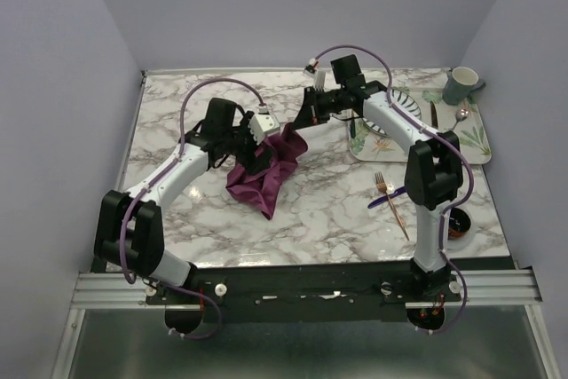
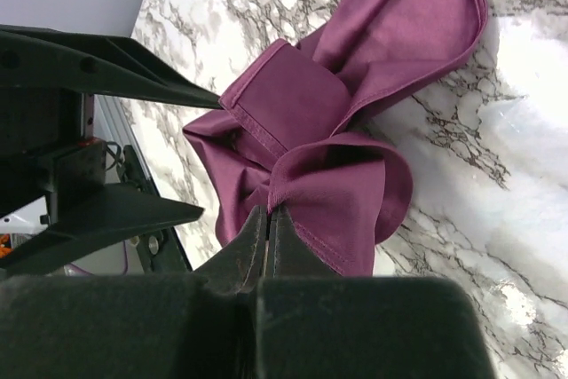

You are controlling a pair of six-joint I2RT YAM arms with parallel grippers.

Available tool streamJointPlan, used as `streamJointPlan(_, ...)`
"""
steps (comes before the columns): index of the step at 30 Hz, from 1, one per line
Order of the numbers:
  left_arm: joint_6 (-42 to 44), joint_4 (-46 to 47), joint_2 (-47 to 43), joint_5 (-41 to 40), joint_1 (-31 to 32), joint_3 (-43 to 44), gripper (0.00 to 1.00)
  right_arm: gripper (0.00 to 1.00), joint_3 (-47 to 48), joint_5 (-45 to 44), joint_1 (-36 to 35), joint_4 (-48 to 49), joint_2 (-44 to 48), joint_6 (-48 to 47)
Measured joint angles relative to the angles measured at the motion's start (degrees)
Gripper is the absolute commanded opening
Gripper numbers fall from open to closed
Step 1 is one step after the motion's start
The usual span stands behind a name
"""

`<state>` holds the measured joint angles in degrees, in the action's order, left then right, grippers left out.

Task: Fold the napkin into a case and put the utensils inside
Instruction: Pick up the crumpled napkin from the center of the board.

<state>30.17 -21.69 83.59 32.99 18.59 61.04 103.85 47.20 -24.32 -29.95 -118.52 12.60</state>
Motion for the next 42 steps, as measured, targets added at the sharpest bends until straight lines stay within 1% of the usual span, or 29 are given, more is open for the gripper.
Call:
streamJointPlan(4,0.2,4.0,2.9,-3.0,1.7,-0.7,0.98,0.01,-1.7,-0.4,0.0,-0.1,0.0,0.0)
streamJointPlan(7,-1.0,6.8,4.4,-4.5,0.5,-0.9,0.96,0.01,-2.6,-1.2,0.0,-0.2,0.2,0.0)
streamJointPlan(10,-1.7,9.1,4.7,-4.3,-2.1,-0.7,0.93,0.01,-3.2,-1.8,0.0,-0.4,0.3,0.0)
streamJointPlan(13,-1.7,10.4,4.7,-3.6,-4.8,0.1,0.92,0.01,-3.3,-2.1,0.0,-0.8,0.3,-0.1)
streamJointPlan(16,-0.9,10.4,5.4,-2.2,-6.5,2.4,0.95,0.01,-3.3,-2.4,0.0,-1.0,0.3,-0.1)
streamJointPlan(21,0.9,9.9,9.3,-0.4,-6.8,6.5,0.97,0.01,-3.3,-2.6,0.1,-1.2,0.3,-0.1)
streamJointPlan(24,1.4,9.0,12.9,0.5,-6.8,8.0,0.9,0.01,-3.5,-2.6,0.2,-1.3,0.3,-0.1)
streamJointPlan(25,1.4,8.8,13.7,0.7,-6.8,8.4,0.84,0.01,-3.5,-2.6,0.2,-1.4,0.3,-0.1)
streamJointPlan(27,1.3,8.0,16.9,1.5,-6.8,10.2,0.79,0.01,-3.6,-2.6,0.3,-1.5,0.3,-0.1)
streamJointPlan(29,1.3,6.3,18.8,2.5,-6.7,11.8,0.77,0.01,-3.5,-2.6,0.3,-1.5,0.3,-0.1)
streamJointPlan(31,1.5,3.7,20.4,4.0,-6.7,13.6,0.81,0.01,-3.5,-2.6,0.3,-1.6,0.3,-0.1)
streamJointPlan(34,2.1,1.3,20.7,5.5,-6.6,14.1,0.87,0.01,-2.6,-2.8,0.3,-2.6,0.3,-0.2)
streamJointPlan(39,2.6,0.0,20.7,7.8,-6.6,14.0,0.93,0.01,-0.7,-2.8,0.3,-3.1,0.3,-0.2)
streamJointPlan(41,2.9,-0.4,20.7,8.3,-6.6,14.0,0.99,0.01,-0.7,-2.8,0.3,-3.3,0.2,-0.2)
streamJointPlan(42,3.3,-0.7,20.7,8.7,-6.6,14.0,0.99,0.01,-0.7,-2.8,0.3,-3.4,0.2,-0.2)
